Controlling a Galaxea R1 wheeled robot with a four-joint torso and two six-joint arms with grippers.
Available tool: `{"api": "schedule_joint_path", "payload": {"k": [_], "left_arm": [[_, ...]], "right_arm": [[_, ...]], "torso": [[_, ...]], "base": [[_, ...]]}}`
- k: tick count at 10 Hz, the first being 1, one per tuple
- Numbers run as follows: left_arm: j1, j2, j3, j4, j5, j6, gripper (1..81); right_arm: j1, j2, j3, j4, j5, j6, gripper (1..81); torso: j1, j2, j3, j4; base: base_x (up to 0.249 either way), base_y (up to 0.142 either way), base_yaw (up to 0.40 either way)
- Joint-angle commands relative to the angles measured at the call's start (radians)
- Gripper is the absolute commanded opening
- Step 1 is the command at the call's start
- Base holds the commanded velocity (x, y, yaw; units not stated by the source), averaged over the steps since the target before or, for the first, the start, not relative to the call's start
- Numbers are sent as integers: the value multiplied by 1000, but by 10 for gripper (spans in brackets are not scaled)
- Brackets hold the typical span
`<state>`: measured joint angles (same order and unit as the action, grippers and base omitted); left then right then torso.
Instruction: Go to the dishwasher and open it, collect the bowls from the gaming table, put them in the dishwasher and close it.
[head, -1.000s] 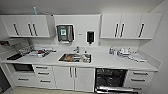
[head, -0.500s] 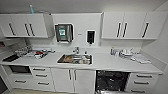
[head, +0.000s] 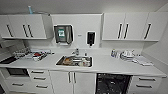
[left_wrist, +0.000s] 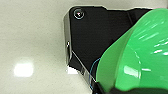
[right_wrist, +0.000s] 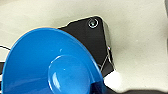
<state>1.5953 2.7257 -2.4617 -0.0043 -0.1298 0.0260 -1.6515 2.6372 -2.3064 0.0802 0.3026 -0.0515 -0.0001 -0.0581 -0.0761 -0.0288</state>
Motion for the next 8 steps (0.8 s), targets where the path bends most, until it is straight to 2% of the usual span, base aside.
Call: {"api": "schedule_joint_path", "payload": {"k": [1,4,8], "left_arm": [[-51,-26,-2,-2,39,2,10],[-51,-26,-3,0,39,2,10],[-51,-29,-2,0,39,2,10]], "right_arm": [[49,-27,1,-13,-31,1,10],[49,-26,-2,-13,-31,1,10],[49,-26,-2,-13,-31,1,10]], "torso": [[0,0,0,0],[0,0,0,0],[0,0,0,0]], "base": [[140,0,0],[141,0,0],[158,-83,0]]}}
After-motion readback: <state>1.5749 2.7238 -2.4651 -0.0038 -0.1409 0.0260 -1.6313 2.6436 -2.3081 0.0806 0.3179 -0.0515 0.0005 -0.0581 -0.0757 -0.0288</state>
